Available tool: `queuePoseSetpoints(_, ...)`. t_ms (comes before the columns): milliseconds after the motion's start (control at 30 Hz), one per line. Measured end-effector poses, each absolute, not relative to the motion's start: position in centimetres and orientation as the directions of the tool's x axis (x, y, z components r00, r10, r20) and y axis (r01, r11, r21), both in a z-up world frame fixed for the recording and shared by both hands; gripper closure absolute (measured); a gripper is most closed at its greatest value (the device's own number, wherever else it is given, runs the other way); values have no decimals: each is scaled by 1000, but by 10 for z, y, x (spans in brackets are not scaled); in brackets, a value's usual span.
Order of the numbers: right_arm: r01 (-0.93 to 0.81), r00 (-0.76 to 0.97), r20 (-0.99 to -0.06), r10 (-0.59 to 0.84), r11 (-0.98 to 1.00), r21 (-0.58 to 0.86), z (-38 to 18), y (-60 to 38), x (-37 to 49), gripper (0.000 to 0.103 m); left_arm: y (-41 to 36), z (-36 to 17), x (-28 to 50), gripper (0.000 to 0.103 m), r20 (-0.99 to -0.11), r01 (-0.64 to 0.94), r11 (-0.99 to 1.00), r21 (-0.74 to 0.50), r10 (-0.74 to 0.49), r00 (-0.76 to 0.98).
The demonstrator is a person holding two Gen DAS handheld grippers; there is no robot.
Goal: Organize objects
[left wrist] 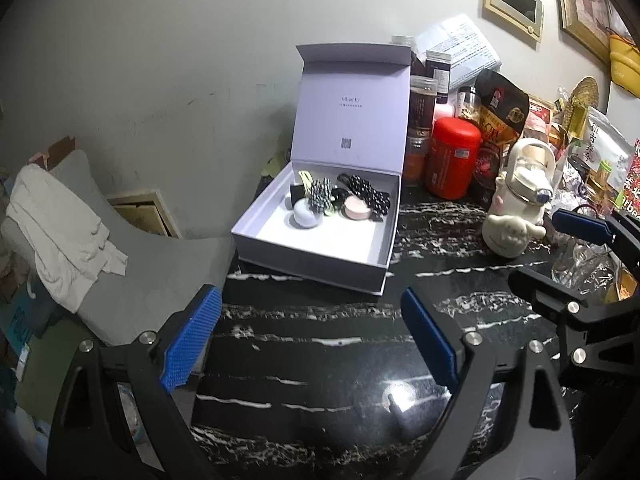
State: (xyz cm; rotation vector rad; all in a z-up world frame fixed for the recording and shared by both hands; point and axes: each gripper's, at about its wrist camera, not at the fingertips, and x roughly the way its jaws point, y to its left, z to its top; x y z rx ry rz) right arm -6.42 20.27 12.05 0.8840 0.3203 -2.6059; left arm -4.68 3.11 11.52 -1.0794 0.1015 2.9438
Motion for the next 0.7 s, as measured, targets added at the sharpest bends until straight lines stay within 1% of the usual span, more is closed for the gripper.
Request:
queuePoseSetpoints(67, 415, -727, -630, -274, -906, -85, 115, 204, -61, 22, 30, 111, -41, 12, -635, -21, -999, 44, -12, -773)
queuePoseSetpoints(333, 410, -701, -661, -269, -910, -65, 90, 207, -53, 22, 31, 83, -28, 12, -669, -19, -1000, 19, 1, -743)
queuePoseSetpoints(700, 411, -692, -673, -260, -909, -71, 75, 208, -44, 22, 36, 69, -19, 12, -677, 6, -999, 44, -35, -735)
